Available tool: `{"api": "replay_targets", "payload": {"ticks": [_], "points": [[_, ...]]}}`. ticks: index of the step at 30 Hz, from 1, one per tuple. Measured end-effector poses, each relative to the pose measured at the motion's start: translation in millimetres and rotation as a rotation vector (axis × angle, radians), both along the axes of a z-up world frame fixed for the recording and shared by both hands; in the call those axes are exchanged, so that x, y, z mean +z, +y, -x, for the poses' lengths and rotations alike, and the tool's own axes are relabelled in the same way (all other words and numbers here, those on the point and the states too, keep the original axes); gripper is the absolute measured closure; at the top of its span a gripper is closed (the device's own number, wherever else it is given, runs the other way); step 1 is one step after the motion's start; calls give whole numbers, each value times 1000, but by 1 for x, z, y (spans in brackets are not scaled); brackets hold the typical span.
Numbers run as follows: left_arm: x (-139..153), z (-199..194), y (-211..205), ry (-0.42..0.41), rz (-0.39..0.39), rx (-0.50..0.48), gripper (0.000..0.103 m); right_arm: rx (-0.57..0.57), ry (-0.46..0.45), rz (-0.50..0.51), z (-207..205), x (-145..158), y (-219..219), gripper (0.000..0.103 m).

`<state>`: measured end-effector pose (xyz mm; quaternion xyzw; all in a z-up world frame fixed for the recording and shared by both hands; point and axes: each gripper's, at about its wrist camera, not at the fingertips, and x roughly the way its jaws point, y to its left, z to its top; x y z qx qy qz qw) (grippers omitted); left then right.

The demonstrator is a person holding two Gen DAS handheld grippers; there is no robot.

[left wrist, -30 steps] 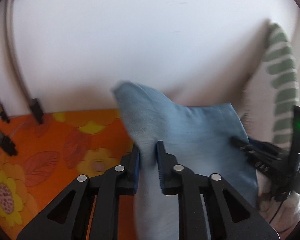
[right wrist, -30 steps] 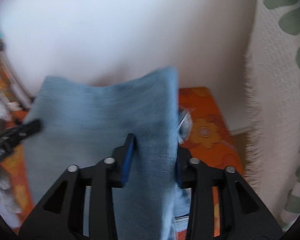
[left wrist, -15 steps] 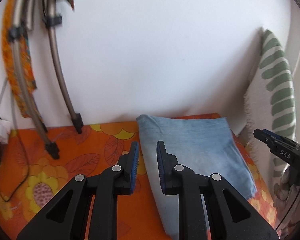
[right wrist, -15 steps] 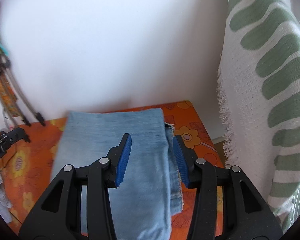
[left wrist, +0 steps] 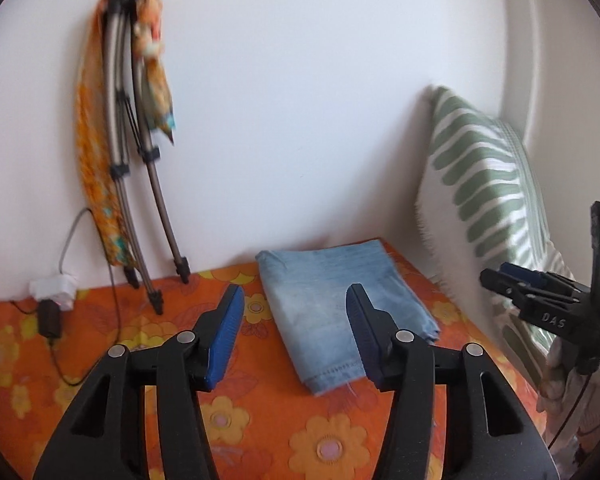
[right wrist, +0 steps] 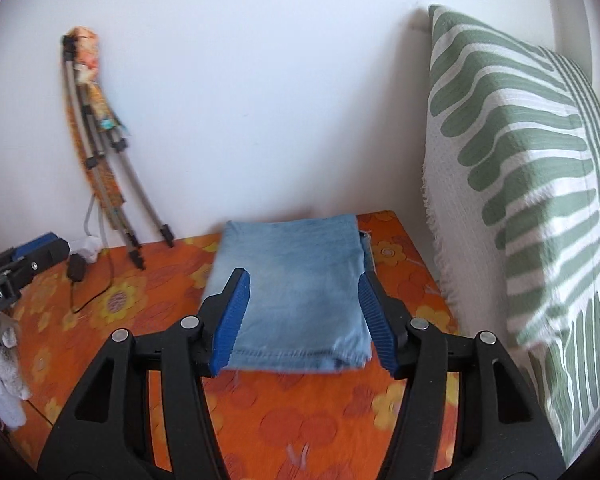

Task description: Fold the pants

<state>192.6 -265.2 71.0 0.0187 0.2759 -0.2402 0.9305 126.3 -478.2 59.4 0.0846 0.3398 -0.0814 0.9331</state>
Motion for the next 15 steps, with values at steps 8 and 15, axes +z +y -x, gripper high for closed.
{"api": "replay_targets", "payload": {"ticks": [8, 15], "points": [[29, 73, 25, -49, 29, -36, 34, 6, -76, 14, 81, 36, 39, 30], [21, 123, 51, -12, 62, -57, 23, 4, -133, 71, 143, 49, 78, 11]]}}
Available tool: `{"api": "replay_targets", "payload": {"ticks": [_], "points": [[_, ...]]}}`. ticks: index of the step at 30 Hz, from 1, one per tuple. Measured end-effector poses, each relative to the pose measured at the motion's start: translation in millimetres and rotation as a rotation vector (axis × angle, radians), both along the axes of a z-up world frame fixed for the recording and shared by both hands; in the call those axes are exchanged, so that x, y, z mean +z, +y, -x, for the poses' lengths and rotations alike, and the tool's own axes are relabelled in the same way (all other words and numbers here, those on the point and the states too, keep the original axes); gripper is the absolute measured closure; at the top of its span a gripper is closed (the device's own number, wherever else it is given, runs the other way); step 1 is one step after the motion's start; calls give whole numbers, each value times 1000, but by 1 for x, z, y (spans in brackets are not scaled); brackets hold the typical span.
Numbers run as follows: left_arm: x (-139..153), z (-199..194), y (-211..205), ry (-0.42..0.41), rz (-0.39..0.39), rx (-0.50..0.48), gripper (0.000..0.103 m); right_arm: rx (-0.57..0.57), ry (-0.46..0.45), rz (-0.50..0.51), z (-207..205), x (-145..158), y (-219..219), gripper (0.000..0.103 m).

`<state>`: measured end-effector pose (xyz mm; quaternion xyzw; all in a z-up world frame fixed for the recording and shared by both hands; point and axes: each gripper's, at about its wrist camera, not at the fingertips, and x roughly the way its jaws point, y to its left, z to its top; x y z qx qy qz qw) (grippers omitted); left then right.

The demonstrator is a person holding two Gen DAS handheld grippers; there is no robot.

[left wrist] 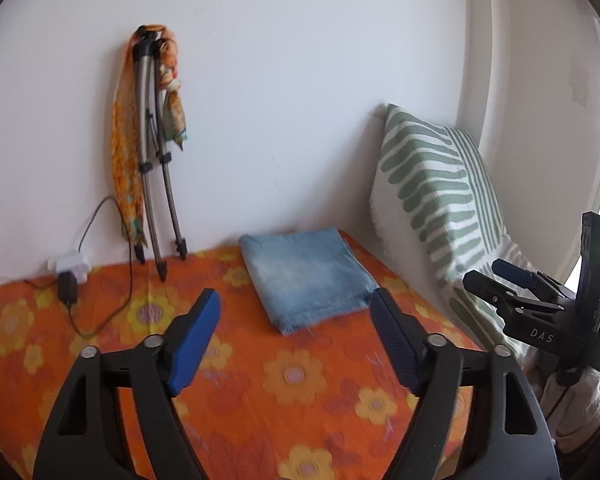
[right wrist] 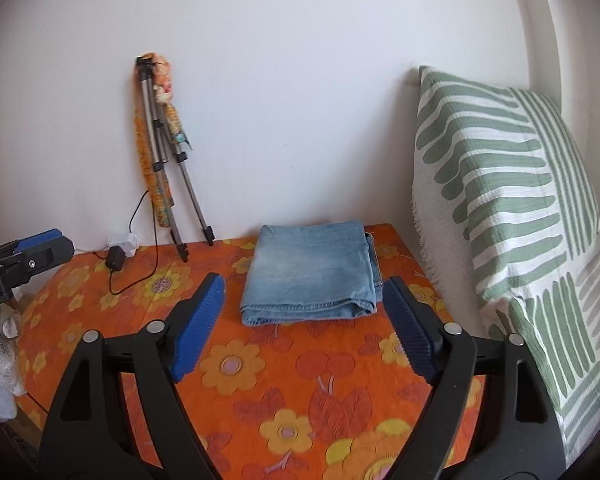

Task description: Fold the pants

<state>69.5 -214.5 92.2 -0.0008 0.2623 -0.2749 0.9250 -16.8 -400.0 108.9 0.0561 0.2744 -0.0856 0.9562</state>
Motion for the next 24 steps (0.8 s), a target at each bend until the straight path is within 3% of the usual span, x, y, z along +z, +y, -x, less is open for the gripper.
{"api": "replay_targets", "payload": {"ticks": [3, 6, 15, 22, 24], "points": [[-11, 20, 10, 5, -24, 8, 23, -24, -24, 34, 21, -1, 15, 2], [-25, 34, 19, 27, -35, 15, 22, -64, -39, 104, 39, -6, 34, 0], [-76, 42, 42, 114, -50, 69, 22, -80, 12, 85, 41, -41, 51, 0], [-107, 30, 46, 140, -126, 117, 22, -115, 22, 80, 32, -73, 55, 0], [-113, 29, 48, 128, -145, 127, 22, -111, 52, 29, 28, -84, 52, 0]]}}
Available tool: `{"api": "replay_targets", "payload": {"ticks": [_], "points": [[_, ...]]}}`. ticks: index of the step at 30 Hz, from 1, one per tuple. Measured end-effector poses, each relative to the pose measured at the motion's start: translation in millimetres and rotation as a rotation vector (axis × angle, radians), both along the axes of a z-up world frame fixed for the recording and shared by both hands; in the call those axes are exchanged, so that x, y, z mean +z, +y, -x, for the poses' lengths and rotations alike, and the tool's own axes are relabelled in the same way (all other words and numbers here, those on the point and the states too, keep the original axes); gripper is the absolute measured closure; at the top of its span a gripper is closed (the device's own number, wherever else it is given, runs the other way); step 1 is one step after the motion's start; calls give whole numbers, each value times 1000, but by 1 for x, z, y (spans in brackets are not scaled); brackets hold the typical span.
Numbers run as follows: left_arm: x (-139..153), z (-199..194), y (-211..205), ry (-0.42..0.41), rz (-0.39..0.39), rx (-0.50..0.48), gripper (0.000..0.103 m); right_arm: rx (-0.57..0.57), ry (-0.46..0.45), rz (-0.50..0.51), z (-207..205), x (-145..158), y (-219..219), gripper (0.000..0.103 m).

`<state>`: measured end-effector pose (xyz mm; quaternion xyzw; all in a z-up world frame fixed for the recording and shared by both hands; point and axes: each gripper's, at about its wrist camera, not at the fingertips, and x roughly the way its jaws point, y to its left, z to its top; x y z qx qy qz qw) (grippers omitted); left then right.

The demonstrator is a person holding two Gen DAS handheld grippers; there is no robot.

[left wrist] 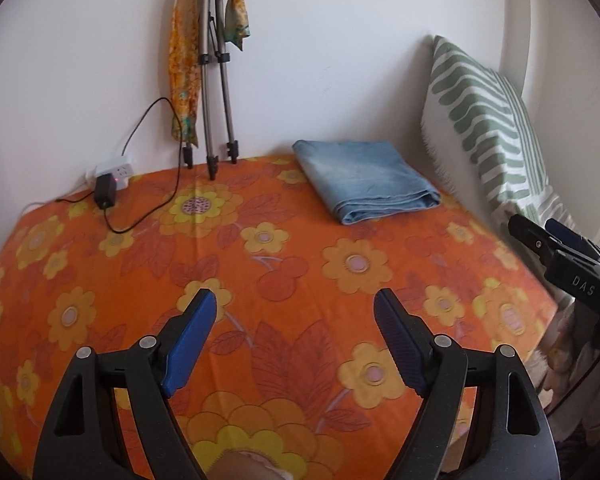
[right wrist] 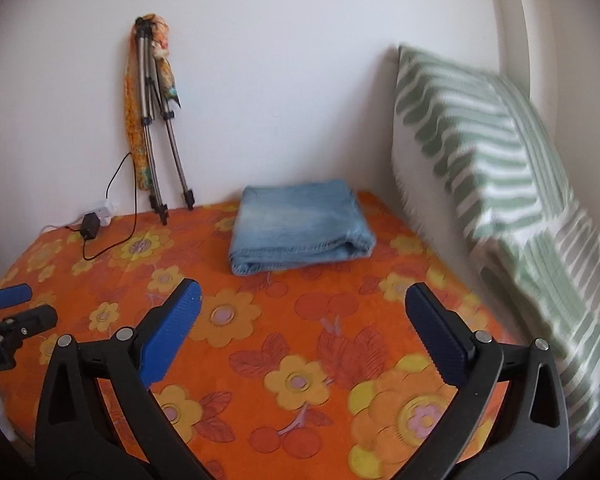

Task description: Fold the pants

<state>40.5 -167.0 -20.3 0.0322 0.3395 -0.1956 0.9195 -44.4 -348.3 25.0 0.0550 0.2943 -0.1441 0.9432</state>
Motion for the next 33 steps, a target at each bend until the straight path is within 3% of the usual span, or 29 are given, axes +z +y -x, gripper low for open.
{"api": "replay_targets", "payload": {"ticks": [8, 33], "points": [[-9, -9, 5, 35, 7, 8, 22, 2, 94, -59, -16, -28, -8, 0], [-3, -2, 2, 8, 0, 0, 22, -9, 44, -19, -11, -14, -2, 0]]}}
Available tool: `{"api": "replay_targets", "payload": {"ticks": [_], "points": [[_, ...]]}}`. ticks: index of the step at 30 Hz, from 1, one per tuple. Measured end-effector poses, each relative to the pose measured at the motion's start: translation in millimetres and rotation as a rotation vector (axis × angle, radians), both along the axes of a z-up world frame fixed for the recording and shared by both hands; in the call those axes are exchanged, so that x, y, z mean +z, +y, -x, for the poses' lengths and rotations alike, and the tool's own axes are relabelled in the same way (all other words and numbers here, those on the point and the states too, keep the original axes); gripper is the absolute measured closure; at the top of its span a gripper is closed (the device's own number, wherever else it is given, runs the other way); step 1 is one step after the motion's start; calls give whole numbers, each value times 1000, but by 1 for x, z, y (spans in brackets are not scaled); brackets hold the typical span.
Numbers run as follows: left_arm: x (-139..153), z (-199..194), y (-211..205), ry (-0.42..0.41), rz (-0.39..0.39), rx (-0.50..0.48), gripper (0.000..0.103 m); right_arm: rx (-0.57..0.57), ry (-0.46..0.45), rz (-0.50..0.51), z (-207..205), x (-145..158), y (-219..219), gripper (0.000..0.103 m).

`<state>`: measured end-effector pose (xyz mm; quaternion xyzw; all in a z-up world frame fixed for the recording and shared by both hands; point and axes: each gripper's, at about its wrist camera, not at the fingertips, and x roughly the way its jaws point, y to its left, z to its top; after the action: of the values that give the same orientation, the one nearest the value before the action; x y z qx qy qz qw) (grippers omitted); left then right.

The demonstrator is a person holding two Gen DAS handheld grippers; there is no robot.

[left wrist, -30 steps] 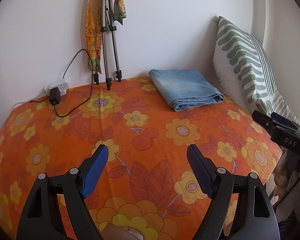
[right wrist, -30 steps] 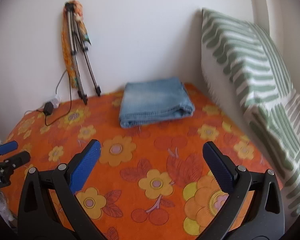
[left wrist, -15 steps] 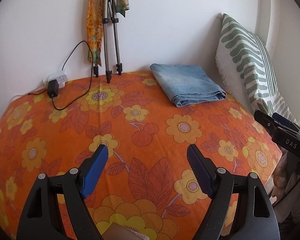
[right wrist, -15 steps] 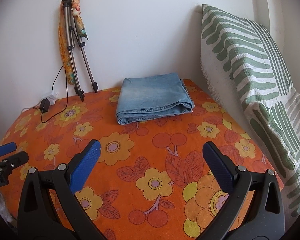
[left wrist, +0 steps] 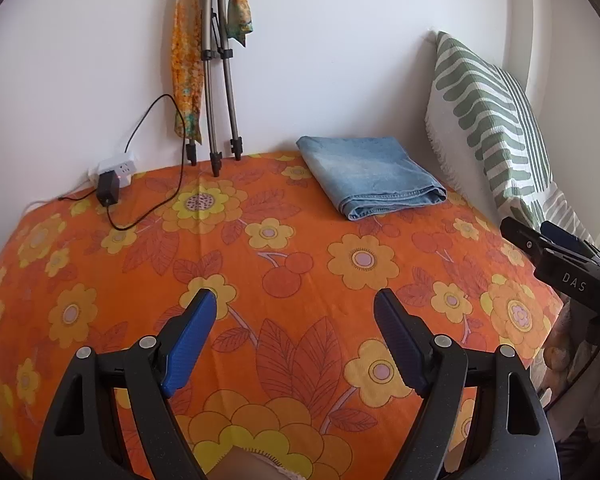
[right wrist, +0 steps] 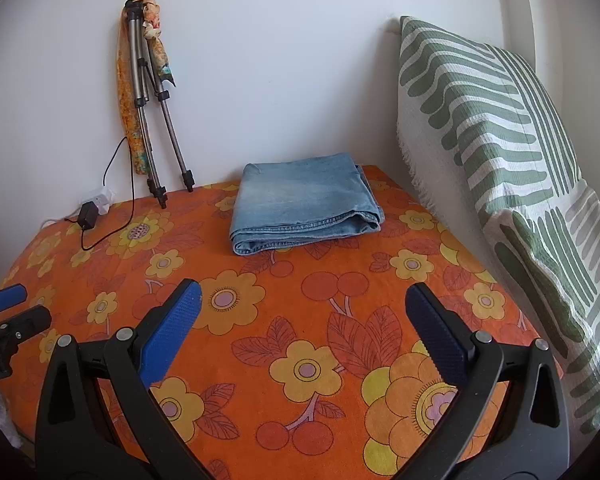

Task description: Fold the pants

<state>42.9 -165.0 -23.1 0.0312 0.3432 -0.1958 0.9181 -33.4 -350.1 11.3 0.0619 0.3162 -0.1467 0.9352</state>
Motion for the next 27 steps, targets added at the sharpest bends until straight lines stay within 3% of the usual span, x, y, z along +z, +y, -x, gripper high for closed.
{"api": "replay_targets", "payload": {"ticks": [27], "points": [[1, 4, -3, -19, -15, 12, 22, 6, 2, -3, -1, 0, 2, 0]]}}
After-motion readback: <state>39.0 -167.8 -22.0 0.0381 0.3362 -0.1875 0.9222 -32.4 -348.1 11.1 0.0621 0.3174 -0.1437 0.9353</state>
